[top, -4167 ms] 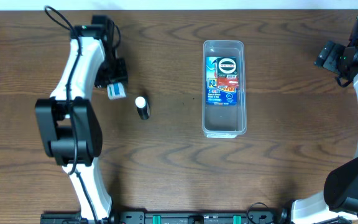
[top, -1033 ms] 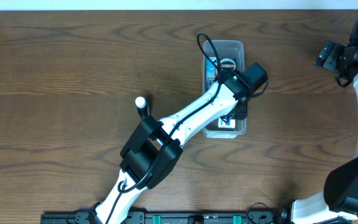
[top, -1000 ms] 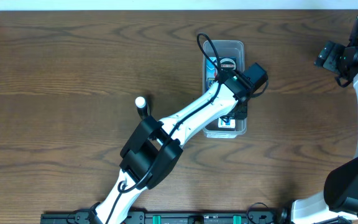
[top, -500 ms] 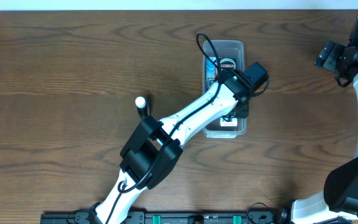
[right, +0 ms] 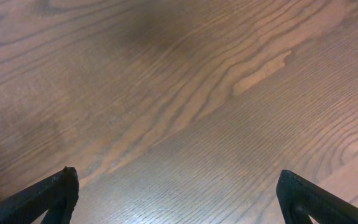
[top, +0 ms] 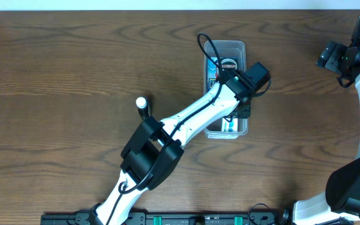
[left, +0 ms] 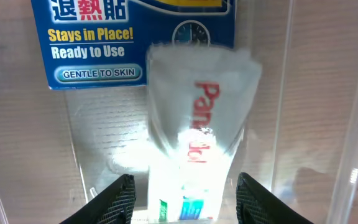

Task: Pack container
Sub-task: 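Lower the Panadol box into the container and open the left gripper, then move the left gripper back left above the white-capped bottle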

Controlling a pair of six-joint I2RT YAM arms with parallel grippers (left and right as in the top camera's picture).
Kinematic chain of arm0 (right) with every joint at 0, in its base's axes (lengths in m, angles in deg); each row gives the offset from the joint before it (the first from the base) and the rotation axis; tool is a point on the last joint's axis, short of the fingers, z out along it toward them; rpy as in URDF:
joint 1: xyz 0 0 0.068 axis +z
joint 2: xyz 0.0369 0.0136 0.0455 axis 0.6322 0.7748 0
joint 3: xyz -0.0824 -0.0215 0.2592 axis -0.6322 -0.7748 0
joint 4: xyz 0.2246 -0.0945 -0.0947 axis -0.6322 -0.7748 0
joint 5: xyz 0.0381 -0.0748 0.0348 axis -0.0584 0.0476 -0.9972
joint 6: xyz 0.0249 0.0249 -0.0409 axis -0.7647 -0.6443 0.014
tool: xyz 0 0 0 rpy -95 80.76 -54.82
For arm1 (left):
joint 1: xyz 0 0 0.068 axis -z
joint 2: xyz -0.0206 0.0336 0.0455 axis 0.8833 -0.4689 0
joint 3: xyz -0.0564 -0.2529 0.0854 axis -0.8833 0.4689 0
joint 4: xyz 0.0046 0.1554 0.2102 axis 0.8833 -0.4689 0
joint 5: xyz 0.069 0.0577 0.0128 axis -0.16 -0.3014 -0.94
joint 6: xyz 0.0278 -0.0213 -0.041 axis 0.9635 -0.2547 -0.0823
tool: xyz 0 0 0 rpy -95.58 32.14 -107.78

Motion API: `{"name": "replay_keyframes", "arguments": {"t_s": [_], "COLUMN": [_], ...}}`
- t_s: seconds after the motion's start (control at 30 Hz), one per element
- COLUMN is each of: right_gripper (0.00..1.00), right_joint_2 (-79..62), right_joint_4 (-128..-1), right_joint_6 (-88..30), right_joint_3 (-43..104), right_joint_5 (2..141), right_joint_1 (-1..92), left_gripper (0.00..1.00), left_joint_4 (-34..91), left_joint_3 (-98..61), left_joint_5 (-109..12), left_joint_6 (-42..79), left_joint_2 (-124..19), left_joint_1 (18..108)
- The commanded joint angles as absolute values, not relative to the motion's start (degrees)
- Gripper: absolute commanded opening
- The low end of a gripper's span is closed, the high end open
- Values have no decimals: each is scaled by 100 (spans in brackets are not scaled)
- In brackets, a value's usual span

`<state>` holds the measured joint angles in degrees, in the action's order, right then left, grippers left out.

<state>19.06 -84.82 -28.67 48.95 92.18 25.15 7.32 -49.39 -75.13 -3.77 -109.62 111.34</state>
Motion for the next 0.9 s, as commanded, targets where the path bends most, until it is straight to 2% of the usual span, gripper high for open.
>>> {"name": "replay_keyframes", "arguments": {"t_s": [0.0,0.27,0.53,0.67,0.87], "right_gripper": [99,99,99,99,99], "right_joint_2": [1956,1956,1956,1956,1956], "right_joint_4": [-8490,-8490,-8492,-8490,-8490], "right_joint_6": [-2798,-2798,-2798,-2798,-2798], "right_joint_3": [4893,4893,4893,4893,4893], "right_joint_5": [9277,9280,9280,9277,9277], "right_joint_1": [2493,2491,2491,2493,2491], "left_gripper": [53,53,53,53,53], "left_joint_4": [681,635,231,-313,-1120], "left_joint_3": [-4931,-4979,-5501,-5571,-5571], "left_joint_5": [-7541,-7541,-7620,-8022,-8018], "left_joint_6": [-329,-56,597,969,1754], "left_joint_2": [-11016,-10933,-10269,-9694,-8988], "left_joint_1": [11162,11134,10823,10336,9230]}}
